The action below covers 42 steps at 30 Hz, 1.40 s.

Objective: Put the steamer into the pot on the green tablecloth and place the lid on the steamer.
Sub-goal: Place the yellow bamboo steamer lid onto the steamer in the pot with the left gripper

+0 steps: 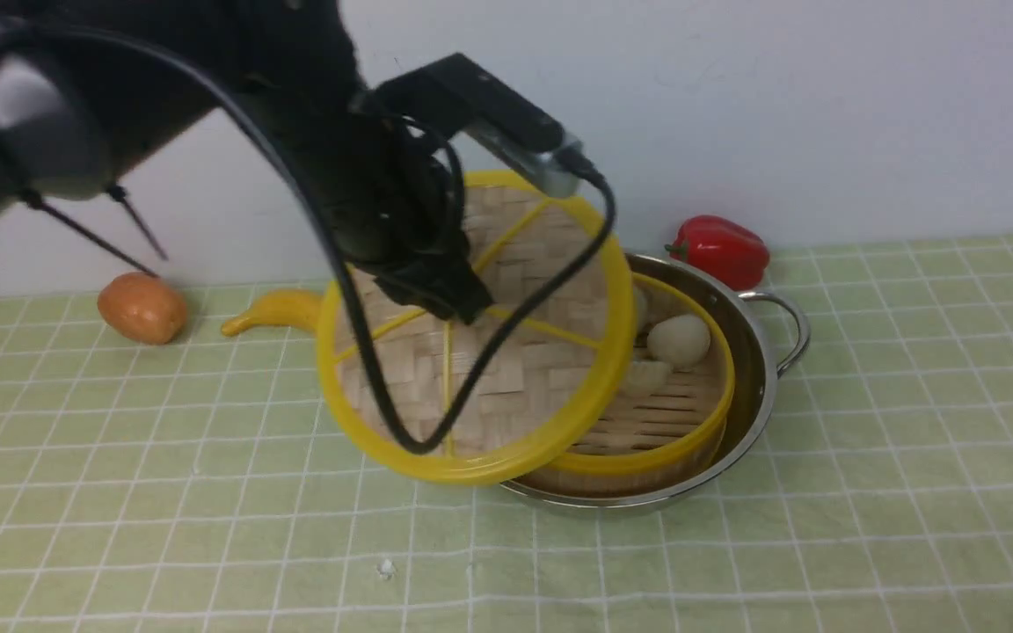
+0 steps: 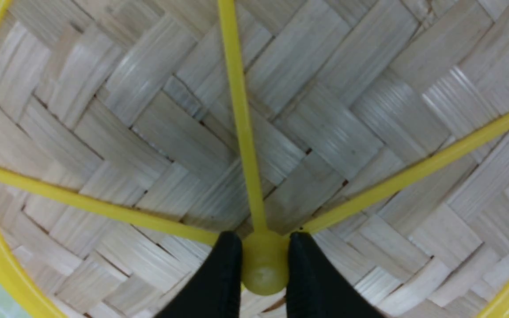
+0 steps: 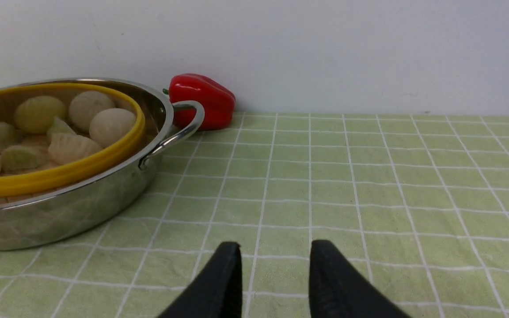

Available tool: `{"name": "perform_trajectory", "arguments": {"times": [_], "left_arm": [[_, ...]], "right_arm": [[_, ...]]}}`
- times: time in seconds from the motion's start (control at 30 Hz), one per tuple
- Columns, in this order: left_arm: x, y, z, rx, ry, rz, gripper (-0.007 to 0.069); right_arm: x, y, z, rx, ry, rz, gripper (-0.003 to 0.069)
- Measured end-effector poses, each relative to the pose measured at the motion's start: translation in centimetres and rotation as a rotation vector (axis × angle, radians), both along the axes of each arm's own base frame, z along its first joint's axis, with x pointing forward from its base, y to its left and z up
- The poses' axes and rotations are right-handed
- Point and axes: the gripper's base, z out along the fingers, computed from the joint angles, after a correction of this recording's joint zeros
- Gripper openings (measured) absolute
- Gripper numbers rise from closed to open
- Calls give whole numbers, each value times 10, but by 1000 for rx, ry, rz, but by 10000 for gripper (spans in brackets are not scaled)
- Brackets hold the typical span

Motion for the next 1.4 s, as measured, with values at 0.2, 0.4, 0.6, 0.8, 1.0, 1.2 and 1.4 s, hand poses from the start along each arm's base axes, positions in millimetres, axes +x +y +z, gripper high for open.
{"name": "perform_trajectory", "arguments": {"times": [0.2, 0.4, 0.6, 0.8, 1.0, 1.2, 1.4], "left_arm": [[19, -40, -12, 36, -26, -73, 120], [31, -64, -22, 46, -43, -119, 120], [36, -71, -37, 85, -25, -138, 120], [39, -71, -41, 103, -37, -139, 120], [42, -73, -40, 82, -75, -141, 120], [43, -74, -39, 76, -89, -143, 120], [43, -74, -39, 74, -88, -147, 120]], "right_arm": [[0, 0, 0, 0, 0, 0, 242], [0, 0, 0, 0, 0, 0, 242], [0, 0, 0, 0, 0, 0, 242], [0, 0, 0, 1, 0, 0, 242], [0, 0, 0, 1, 0, 0, 242], [0, 0, 0, 0, 0, 0, 242], [0, 0, 0, 0, 0, 0, 242]]}}
